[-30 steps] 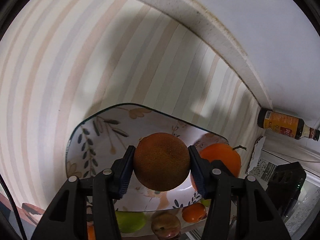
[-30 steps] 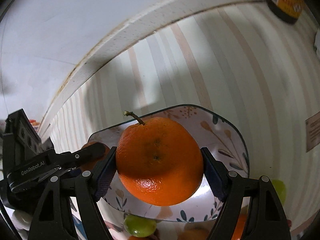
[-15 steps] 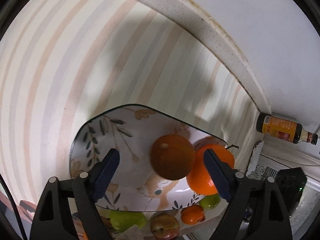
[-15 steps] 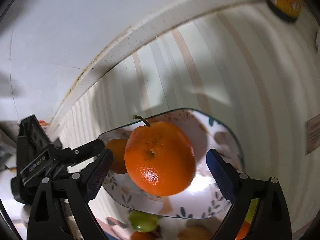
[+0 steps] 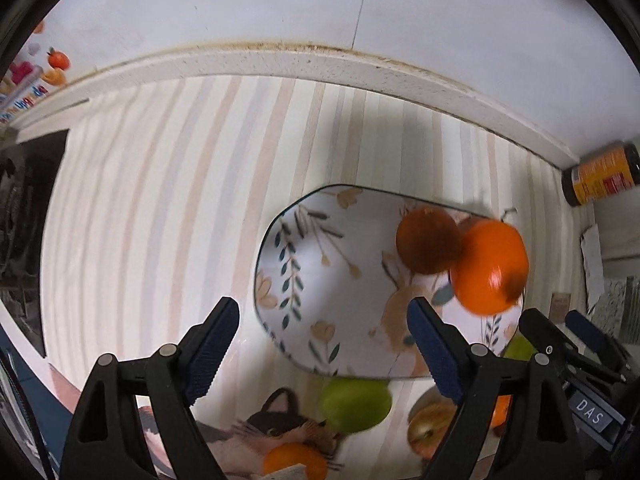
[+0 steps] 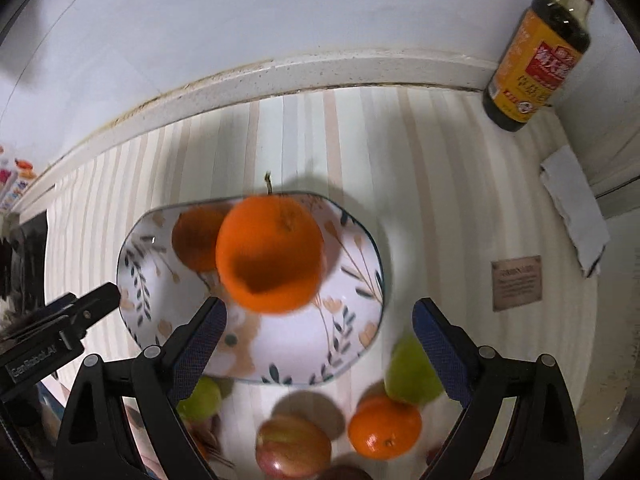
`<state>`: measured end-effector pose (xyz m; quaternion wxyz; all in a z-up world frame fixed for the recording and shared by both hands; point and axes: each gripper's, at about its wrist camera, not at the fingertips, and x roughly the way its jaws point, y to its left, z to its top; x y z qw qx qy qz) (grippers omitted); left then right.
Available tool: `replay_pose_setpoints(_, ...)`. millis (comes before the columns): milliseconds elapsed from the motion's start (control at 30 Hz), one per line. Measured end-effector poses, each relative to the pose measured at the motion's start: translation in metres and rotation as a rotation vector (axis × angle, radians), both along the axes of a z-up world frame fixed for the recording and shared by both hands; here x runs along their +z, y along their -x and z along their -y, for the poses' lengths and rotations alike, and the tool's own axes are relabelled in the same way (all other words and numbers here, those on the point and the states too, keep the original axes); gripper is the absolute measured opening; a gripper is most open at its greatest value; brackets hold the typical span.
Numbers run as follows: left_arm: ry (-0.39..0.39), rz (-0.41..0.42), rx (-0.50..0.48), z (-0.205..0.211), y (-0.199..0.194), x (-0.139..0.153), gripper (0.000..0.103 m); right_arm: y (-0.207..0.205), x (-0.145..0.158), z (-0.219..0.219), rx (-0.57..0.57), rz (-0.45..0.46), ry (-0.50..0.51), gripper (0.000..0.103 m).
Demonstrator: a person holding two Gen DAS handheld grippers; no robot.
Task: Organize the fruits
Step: 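Open both tools and lift them away from the plate, then grasp the tangerine by the cat cushion with the left tool while the right tool grasps the dark red apple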
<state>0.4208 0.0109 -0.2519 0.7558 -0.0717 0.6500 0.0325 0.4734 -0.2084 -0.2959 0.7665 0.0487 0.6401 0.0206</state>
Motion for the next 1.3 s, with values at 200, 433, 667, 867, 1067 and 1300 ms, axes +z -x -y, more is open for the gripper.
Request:
replay_pose_setpoints(200,-0.034,0.070,-0.038,0.011,0.034,0.026,0.086,0.041,0.024,-0.003,0.019,0.057,0.011,0.096)
replay_pose_setpoints(433,-0.047,0.151,-0.090,0.015,0.079,0.058,0.086,0.091,0.061,-0.008,0.042,0.136,0.025,0.096)
replay_pose_setpoints(667,-0.043,0.219,-0.113,0.015,0.116,0.089,0.086,0.133,0.102,-0.009,0.042,0.207,0.047,0.096)
replay_pose_setpoints(867,-0.025,0.262,-0.120,0.013,0.138,0.108,0.086,0.160,0.122,-0.007,0.019,0.242,0.008,0.096)
replay_pose_setpoints(1067,-0.032,0.262,-0.139,0.008,0.148,0.102,0.103,0.178,0.094,0.008,-0.033,0.152,-0.042,0.096)
replay_pose_setpoints(1300,-0.027,0.100,-0.134,-0.001,0.153,0.040,0.103,0.194,0.002,0.033,-0.118,-0.090,-0.087,0.096)
